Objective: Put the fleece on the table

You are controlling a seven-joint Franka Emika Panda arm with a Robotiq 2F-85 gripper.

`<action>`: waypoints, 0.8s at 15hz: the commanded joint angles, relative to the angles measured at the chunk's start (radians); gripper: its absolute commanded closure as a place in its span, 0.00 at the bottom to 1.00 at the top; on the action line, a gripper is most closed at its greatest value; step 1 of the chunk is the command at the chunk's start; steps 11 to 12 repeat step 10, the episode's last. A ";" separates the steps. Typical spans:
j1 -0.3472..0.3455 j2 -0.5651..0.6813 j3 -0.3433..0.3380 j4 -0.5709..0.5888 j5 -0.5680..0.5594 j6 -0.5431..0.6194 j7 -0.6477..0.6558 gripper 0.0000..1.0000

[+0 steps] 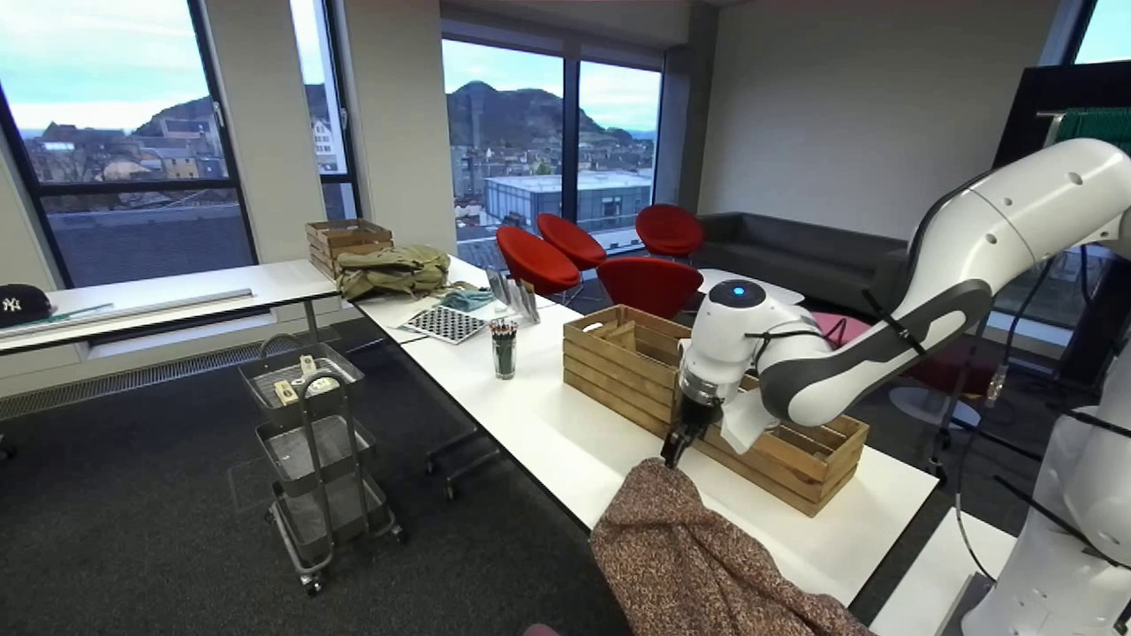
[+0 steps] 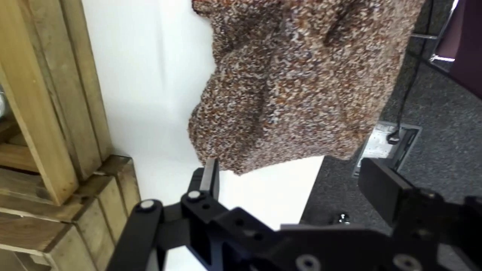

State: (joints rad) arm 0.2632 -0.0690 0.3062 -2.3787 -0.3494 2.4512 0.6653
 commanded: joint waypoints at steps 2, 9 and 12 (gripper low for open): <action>0.011 0.000 0.018 0.000 0.002 0.000 -0.003 0.00; 0.008 0.000 0.013 0.000 0.002 0.000 -0.014 0.00; 0.008 0.000 0.013 0.000 0.002 0.000 -0.014 0.00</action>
